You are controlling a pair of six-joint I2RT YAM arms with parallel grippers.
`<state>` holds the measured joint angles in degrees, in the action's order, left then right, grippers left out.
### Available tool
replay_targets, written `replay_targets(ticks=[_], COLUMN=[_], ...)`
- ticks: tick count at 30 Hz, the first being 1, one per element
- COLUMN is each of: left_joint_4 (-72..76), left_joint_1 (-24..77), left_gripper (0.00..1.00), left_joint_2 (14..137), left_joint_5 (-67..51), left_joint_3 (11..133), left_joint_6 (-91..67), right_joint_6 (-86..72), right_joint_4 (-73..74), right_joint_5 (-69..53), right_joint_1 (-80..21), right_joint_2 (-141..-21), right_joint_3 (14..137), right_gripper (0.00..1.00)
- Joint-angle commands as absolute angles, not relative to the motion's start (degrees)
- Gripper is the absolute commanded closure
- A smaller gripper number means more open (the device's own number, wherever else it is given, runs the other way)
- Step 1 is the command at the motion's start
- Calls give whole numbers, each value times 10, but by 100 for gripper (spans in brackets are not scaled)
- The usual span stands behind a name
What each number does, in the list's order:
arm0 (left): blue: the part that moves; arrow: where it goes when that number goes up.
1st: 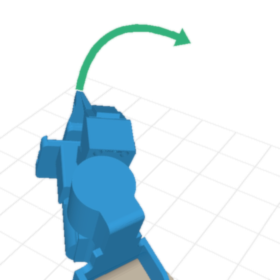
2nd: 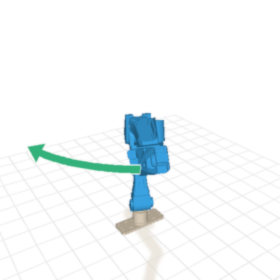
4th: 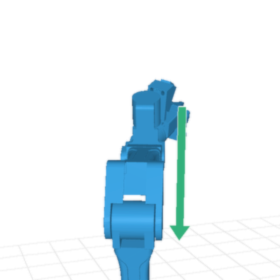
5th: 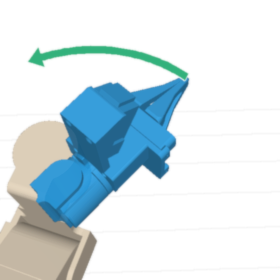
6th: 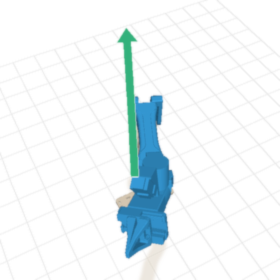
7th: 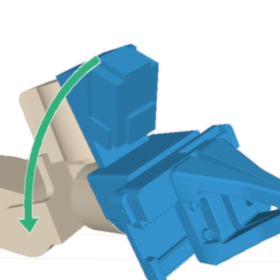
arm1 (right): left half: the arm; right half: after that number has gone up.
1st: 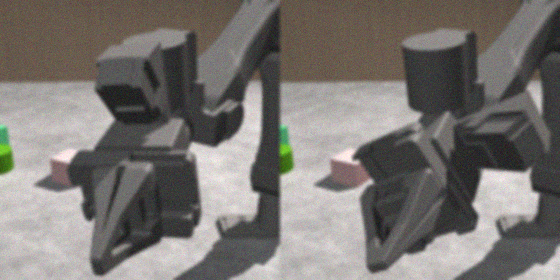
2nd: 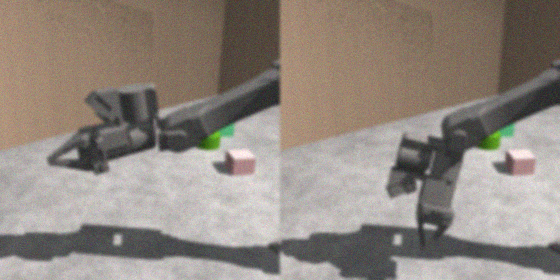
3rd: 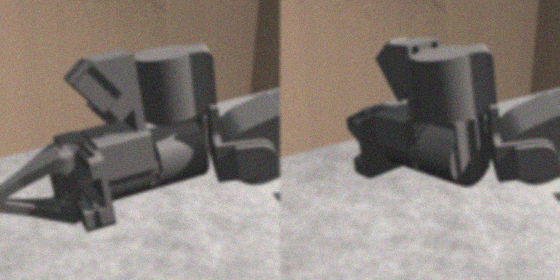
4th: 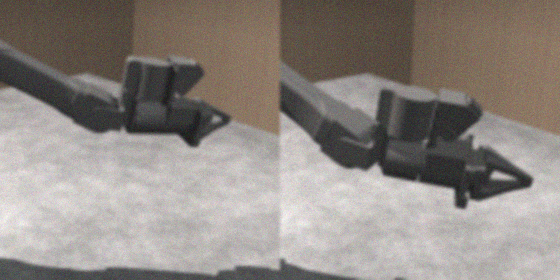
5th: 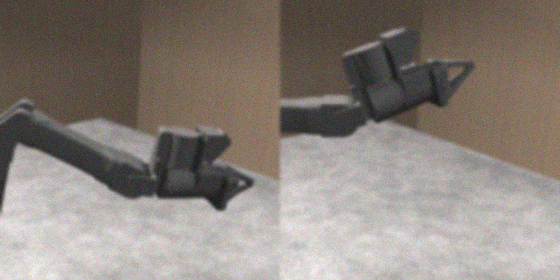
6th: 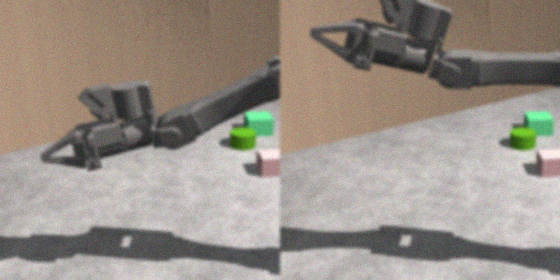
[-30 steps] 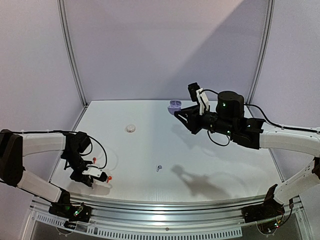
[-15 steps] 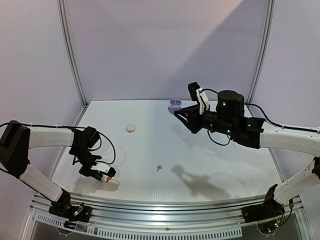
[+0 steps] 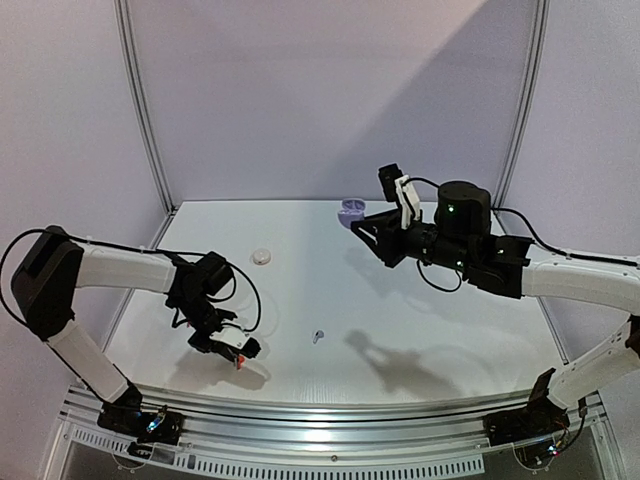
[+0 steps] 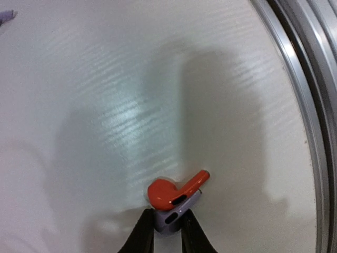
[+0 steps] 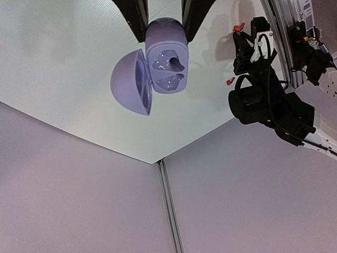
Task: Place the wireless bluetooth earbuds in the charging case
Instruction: Move the earbuds to the corner of the board.
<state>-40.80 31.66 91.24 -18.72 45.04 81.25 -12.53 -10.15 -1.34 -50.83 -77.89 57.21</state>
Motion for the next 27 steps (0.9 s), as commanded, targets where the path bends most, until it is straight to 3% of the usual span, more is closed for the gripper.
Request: replay_targets(ticks=[1, 14, 21, 27], left_joint_4=[-352, -345, -350, -355], left_joint_1=[364, 436, 441, 433], left_gripper=[82, 80, 63, 56], left_joint_2=[972, 1123, 1126, 1086], left_joint_5=[-201, -229, -217, -213], left_joint_3=[471, 646, 647, 639], left_joint_6=[790, 778, 804, 793], right_joint_6=[-120, -110, -109, -109], right_joint_4=[-93, -74, -69, -74], right_joint_5=[-3, 35, 36, 27], right_joint_1=[-505, -501, -499, -499], right_joint_2=[-752, -699, -686, -697], right_joint_3=[554, 520, 518, 529], right_gripper=[92, 92, 92, 92])
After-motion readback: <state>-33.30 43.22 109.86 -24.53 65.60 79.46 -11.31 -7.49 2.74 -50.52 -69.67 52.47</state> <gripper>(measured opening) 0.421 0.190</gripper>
